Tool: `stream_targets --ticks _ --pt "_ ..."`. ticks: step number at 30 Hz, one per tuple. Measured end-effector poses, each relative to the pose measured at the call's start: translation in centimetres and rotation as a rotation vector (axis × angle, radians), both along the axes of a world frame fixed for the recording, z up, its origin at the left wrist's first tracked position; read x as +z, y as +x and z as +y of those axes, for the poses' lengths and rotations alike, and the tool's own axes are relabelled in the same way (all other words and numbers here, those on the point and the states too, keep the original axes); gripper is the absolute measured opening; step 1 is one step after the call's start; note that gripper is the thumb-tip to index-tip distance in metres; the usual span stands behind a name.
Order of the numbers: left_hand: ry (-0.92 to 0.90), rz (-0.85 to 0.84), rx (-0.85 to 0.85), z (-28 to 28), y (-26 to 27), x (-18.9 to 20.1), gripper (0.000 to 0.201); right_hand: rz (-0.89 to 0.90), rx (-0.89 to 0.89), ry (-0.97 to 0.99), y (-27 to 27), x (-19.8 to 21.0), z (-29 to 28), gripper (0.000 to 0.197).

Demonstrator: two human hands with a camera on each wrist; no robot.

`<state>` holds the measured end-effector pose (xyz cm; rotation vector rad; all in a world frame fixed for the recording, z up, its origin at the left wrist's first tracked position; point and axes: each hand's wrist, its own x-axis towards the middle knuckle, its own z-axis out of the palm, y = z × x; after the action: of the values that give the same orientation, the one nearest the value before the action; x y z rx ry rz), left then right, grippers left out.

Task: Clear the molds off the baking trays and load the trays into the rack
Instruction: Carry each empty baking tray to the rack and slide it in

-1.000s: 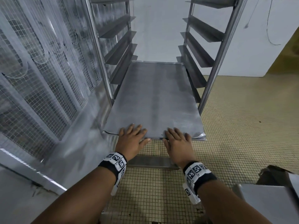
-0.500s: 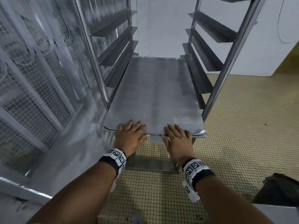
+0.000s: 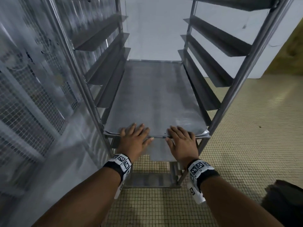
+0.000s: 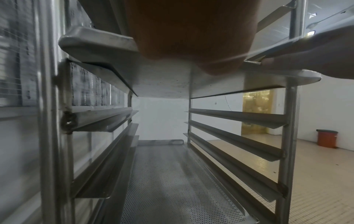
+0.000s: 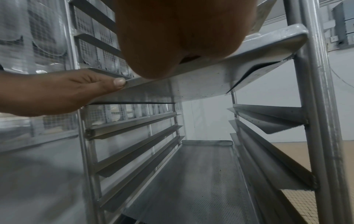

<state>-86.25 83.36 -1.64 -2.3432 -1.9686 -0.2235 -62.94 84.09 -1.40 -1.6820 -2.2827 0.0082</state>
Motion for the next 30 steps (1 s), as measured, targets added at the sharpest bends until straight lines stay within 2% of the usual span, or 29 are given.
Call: stream_targets --ticks 15,24,30 --pt "0.057 -0.042 -0.017 6.2 -0.2 -0.1 0.059 -0.018 0.005 0.002 -0.1 0.3 6.1 0.061" --pt "0.056 -0.067 -0.03 6.9 -0.6 -0.1 0.065 -0.048 0.004 -0.038 -0.2 0.4 7.0 0.054" --pt "0.101 -0.064 -0.035 6.6 -0.4 -0.3 0.061 -0.013 -0.001 -0.054 -0.3 0.8 6.9 0.051"
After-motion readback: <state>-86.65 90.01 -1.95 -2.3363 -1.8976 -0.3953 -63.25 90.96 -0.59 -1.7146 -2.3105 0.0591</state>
